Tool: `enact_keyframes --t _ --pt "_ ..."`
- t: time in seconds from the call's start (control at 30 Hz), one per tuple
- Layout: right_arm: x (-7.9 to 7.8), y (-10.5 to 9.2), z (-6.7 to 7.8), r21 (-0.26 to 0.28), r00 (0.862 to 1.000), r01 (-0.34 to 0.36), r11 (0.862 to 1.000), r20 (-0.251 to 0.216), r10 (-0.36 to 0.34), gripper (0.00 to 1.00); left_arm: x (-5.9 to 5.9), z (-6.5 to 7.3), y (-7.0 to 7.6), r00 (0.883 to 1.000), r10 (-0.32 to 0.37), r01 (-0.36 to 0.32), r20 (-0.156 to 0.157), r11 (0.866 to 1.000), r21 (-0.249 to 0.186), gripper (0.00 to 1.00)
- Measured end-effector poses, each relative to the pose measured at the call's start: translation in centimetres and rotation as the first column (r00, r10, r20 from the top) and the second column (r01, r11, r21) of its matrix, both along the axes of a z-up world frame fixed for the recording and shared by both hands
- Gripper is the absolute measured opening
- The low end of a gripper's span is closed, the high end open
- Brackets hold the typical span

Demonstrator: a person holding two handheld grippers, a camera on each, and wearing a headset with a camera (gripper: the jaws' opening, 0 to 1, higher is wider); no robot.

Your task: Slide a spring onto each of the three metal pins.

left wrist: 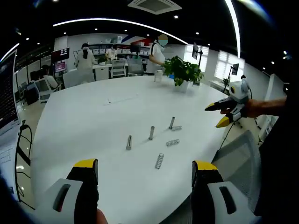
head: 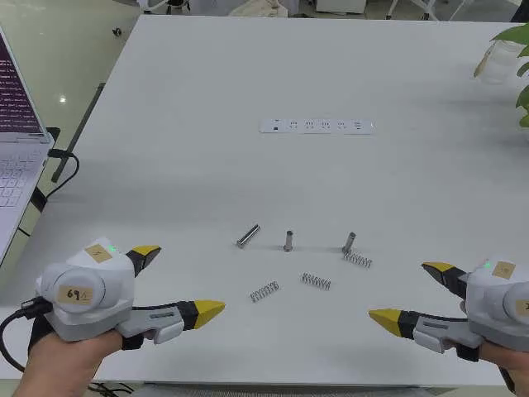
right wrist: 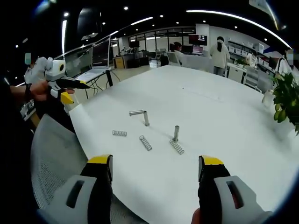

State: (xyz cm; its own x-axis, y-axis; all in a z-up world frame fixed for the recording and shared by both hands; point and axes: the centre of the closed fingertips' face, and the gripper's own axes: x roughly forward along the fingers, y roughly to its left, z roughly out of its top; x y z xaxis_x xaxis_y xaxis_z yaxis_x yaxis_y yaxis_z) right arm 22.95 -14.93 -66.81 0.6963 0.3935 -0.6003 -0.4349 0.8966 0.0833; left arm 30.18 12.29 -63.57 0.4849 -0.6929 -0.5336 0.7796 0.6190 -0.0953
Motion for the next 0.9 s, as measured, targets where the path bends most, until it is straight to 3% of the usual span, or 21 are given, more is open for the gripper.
enact_keyframes --t 0.9 --pt "-0.16 0.09 -0.06 0.009 1.0 -0.001 1.0 0.003 0.001 0.75 0.1 -0.04 0.42 1.0 0.007 -0.007 0.006 1.0 0.003 0.79"
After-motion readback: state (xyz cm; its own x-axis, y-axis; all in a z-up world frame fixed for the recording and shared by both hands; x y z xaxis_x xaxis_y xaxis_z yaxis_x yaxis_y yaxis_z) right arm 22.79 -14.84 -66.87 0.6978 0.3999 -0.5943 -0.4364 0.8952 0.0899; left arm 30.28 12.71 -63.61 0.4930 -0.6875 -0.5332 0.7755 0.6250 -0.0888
